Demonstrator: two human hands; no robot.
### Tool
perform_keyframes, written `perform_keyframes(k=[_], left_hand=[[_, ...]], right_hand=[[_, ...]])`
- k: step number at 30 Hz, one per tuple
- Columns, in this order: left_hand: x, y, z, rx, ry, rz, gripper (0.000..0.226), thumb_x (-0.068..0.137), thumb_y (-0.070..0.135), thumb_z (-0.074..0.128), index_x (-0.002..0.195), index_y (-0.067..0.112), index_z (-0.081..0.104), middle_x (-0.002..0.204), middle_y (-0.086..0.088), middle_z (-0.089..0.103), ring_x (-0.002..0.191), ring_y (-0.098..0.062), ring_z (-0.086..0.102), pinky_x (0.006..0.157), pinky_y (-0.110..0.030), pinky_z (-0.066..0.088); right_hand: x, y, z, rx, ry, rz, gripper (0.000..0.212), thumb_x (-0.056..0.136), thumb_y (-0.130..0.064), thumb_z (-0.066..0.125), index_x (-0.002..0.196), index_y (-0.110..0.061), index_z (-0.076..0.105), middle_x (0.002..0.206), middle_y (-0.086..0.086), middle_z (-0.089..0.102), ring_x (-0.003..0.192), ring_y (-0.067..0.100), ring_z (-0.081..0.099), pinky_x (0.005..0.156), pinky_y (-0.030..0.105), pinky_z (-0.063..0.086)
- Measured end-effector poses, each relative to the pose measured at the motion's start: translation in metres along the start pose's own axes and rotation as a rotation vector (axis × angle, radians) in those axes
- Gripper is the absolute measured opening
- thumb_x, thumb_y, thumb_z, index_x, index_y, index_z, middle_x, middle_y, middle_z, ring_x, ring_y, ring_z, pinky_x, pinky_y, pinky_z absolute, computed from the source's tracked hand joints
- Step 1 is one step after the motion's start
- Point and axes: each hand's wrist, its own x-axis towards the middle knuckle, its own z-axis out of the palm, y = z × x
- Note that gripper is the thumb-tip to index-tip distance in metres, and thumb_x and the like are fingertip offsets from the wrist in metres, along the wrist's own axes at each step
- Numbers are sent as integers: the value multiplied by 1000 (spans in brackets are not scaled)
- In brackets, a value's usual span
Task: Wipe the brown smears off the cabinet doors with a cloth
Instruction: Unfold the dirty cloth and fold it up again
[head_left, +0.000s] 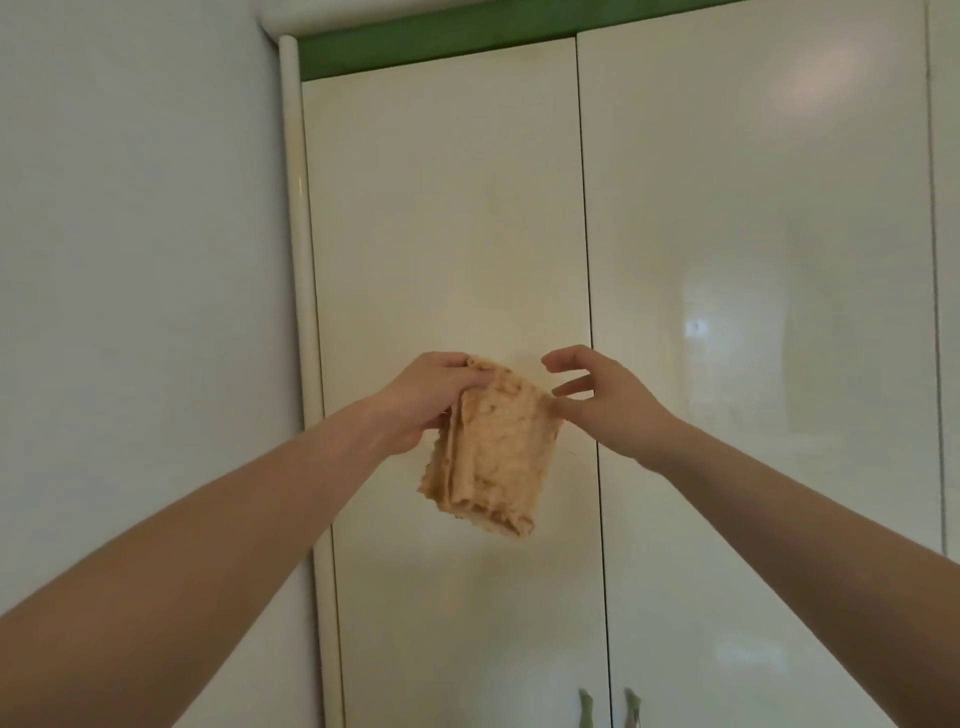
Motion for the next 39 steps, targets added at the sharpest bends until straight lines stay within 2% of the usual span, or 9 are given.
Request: perform_keyframes(k=[4, 8, 10, 13, 16, 19, 29, 34, 39], left_hand=[[-3, 7, -15, -13, -98, 82, 16, 93, 24, 69, 106, 17, 76, 100, 4, 78, 94, -14, 70, 88, -32, 52], [0, 7, -30, -48, -87, 118, 23, 92, 24, 70, 111, 12, 75, 100, 2, 76, 87, -11, 70, 73, -23, 54], [4, 6, -33, -73, -47, 119, 22, 93, 21, 70, 111, 9, 74, 98, -1, 75, 85, -13, 69, 69, -23, 55], [12, 7, -25, -87, -8, 144, 23, 94, 20, 69, 111, 5, 73, 100, -5, 74, 88, -17, 69, 77, -28, 58], [20, 15, -17, -77, 9, 176, 24, 94, 18, 69, 110, 2, 73, 99, -7, 72, 88, -18, 67, 80, -31, 56], [26, 20, -5, -59, 8, 204, 24, 93, 17, 70, 110, 1, 72, 95, -4, 73, 85, -14, 68, 73, -24, 58], [44, 48, 47, -3, 90, 209, 16, 92, 17, 70, 101, 3, 73, 89, -4, 72, 82, -17, 68, 71, -26, 60], [56, 71, 83, 13, 164, 214, 32, 92, 17, 69, 113, -7, 67, 97, -12, 71, 89, -23, 67, 78, -30, 60], [60, 85, 124, 15, 257, 181, 34, 92, 20, 69, 114, -6, 67, 97, -13, 70, 86, -23, 66, 71, -28, 59]], right_hand=[[9, 7, -16, 15, -255, 145, 61, 80, -33, 85, 134, -26, 58, 124, -2, 65, 114, 13, 63, 85, 21, 47], [16, 5, -26, 222, -319, 123, 13, 88, -22, 78, 90, -10, 73, 95, 5, 75, 92, 17, 71, 87, 33, 58], [19, 1, -32, 323, -217, 79, 14, 93, -16, 72, 80, -11, 71, 84, 2, 74, 83, 16, 71, 75, 29, 60], [24, -1, -38, 357, -99, 72, 10, 95, -14, 70, 91, -5, 69, 85, 2, 71, 76, 10, 70, 64, 20, 56], [30, 3, -44, 354, -53, 79, 10, 97, -17, 67, 94, -7, 66, 94, 5, 70, 85, 15, 69, 73, 27, 58], [35, 7, -59, 348, -58, 52, 11, 99, -17, 64, 90, -11, 64, 97, 7, 69, 90, 20, 68, 81, 34, 59], [62, 41, -117, 327, -147, -42, 13, 101, -19, 62, 89, -13, 61, 90, 6, 69, 75, 17, 67, 58, 25, 55], [75, 60, -163, 365, -212, -114, 12, 100, -17, 64, 90, -9, 61, 84, 7, 69, 67, 15, 67, 56, 25, 56], [80, 86, -188, 436, -201, -117, 13, 100, -18, 63, 91, -9, 62, 91, 11, 68, 74, 19, 65, 57, 25, 54]])
